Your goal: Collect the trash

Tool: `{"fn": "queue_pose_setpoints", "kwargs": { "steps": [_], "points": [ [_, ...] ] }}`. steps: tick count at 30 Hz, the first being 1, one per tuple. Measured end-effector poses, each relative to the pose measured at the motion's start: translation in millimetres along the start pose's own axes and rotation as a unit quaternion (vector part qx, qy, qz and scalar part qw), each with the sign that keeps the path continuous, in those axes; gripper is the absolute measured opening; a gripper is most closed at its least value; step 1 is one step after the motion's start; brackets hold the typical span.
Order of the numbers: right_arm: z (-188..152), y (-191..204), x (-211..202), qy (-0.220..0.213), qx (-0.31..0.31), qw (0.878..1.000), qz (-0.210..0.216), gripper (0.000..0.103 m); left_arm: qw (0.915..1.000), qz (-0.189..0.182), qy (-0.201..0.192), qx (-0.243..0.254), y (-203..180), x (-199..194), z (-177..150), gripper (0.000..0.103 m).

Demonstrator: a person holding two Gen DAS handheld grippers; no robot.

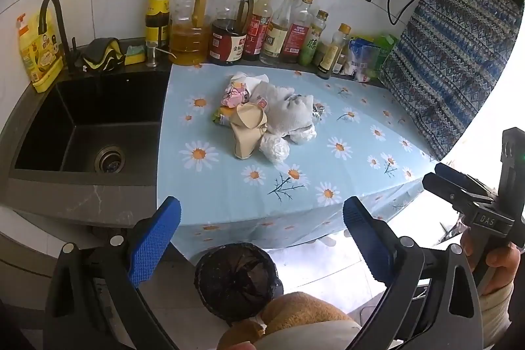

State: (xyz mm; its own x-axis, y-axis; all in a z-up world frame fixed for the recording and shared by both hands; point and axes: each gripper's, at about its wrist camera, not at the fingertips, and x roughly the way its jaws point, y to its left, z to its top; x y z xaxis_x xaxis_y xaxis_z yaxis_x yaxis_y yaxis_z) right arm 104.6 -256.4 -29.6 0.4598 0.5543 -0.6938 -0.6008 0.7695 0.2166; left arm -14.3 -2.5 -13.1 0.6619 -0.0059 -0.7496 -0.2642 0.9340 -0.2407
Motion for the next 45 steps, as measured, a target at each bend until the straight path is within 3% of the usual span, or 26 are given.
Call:
{"fn": "queue_pose_setpoints", "kwargs": {
  "steps": [45],
  "points": [
    [-0.7, 0.7, 2.9, 0.003, -0.004, 1.000, -0.002, 0.099, 1.0000, 0.002, 0.005, 0.003, -6.3, 2.6, 1.9, 0.096]
  ]
}}
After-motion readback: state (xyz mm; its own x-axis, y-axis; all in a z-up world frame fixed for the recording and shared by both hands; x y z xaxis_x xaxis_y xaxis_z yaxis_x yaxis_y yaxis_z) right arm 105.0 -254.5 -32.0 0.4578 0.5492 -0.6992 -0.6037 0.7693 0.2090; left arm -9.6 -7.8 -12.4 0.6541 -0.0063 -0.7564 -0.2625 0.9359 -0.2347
